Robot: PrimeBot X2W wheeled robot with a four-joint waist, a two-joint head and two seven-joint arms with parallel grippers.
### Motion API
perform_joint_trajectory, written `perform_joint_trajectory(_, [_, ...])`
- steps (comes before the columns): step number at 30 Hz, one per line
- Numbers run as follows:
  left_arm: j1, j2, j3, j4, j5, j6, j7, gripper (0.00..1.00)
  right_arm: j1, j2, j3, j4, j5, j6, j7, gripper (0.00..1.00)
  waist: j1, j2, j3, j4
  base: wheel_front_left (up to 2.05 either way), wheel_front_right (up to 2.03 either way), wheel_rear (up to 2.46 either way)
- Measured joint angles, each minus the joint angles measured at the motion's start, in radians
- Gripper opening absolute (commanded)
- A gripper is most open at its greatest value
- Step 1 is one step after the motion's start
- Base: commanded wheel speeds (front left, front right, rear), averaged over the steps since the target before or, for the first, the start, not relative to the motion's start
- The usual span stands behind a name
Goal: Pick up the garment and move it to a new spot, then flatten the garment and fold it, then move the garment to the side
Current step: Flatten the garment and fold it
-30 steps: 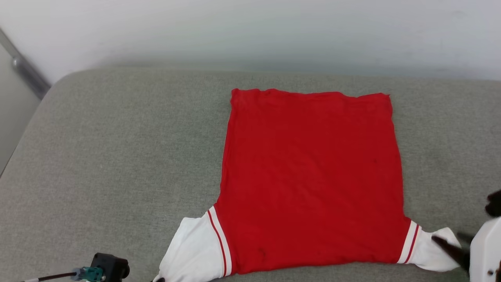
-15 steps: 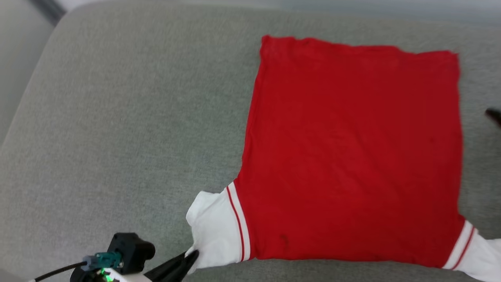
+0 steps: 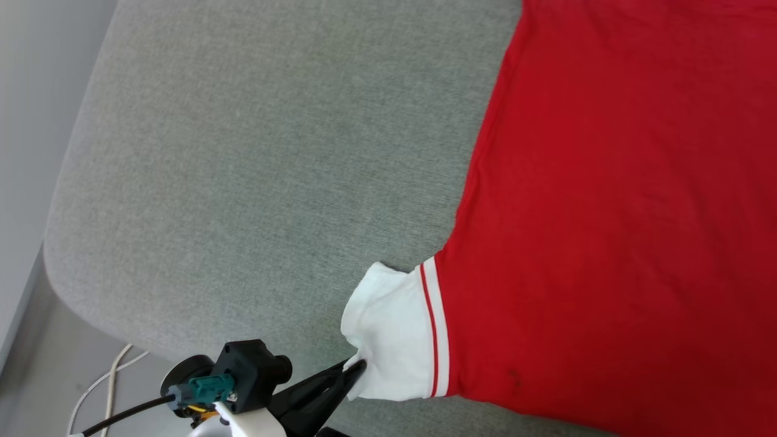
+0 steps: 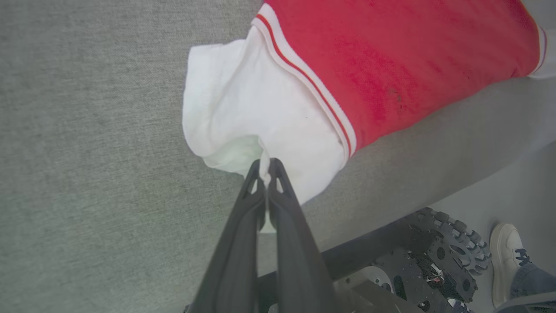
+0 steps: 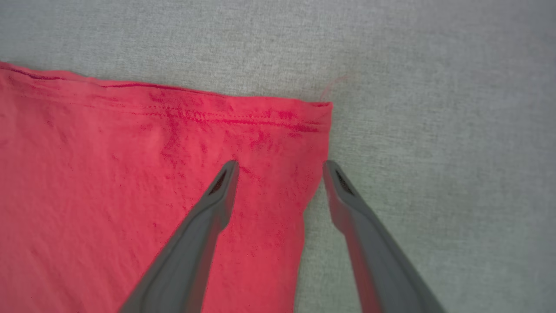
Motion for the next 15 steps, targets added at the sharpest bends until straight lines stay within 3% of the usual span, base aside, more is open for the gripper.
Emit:
perform_joint_trajectory(10, [-0.028,-0.031,-0.008,0.011,0.006,-0.018,-0.013,0.0,0.0,0.014,-0.044,0.01,-0.086,0.0,0.032,1.0,-0.0002,0.0,0.065,0.073,0.0,0.0,0.0])
perform_joint_trajectory(11, [-0.029,-0.032,-0.008,0.015,0.006,-0.02,-0.017,0.0,0.005,0.017,-0.052,0.008,-0.086,0.0,0.035,0.93,-0.0002,0.0,0.066,0.075,0.0,0.0,0.0])
perform_joint_trajectory(12, [-0.029,-0.033,-0.008,0.019,0.006,-0.021,-0.018,0.0,0.011,0.017,-0.058,0.003,-0.086,0.0,0.038,0.37,-0.0003,0.0,0.067,0.076,0.0,0.0,0.0])
perform_joint_trajectory(13, [-0.029,-0.034,-0.007,0.023,0.006,-0.021,-0.019,0.0,0.019,0.016,-0.063,-0.003,-0.086,0.0,0.039,0.0,-0.0003,0.0,0.067,0.077,0.0,0.0,0.0])
perform_joint_trajectory(15, [-0.031,-0.035,-0.007,0.031,0.006,-0.024,-0.025,0.0,0.032,0.007,-0.07,-0.007,-0.085,0.0,0.041,0.0,-0.0003,0.0,0.067,0.077,0.0,0.0,0.0])
